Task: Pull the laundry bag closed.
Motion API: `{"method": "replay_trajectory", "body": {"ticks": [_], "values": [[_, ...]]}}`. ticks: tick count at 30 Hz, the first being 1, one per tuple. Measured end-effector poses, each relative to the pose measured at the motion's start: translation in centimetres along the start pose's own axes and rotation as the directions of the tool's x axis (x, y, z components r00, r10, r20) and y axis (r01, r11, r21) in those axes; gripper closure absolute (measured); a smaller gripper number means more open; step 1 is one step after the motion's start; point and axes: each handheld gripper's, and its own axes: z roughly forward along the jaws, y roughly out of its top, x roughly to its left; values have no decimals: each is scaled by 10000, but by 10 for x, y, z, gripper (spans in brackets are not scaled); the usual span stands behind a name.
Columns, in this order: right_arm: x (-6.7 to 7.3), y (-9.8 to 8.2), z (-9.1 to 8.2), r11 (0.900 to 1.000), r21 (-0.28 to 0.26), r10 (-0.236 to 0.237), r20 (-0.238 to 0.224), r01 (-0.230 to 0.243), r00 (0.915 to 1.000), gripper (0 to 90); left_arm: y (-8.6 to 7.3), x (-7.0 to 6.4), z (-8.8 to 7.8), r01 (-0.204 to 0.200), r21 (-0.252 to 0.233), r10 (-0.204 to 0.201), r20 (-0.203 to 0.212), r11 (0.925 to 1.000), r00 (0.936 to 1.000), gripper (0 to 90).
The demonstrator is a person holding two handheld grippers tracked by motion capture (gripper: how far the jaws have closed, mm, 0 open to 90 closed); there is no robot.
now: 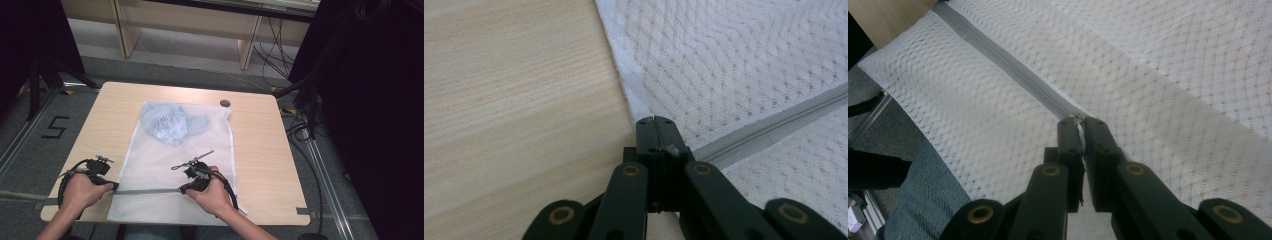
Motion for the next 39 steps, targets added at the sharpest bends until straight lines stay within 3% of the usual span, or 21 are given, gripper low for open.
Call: {"method": "replay_trajectory", "body": {"ticks": [8, 39], "values": [[-3, -3, -2, 9998, -138, -172, 22, 172, 9998, 871, 0, 0, 0, 8, -21, -8, 1, 10000, 10000, 900], [-15, -15, -14, 9997, -207, 163, 181, -159, 9997, 871, 0, 0, 0, 26, -16, -26, -3, 10000, 10000, 900]]}}
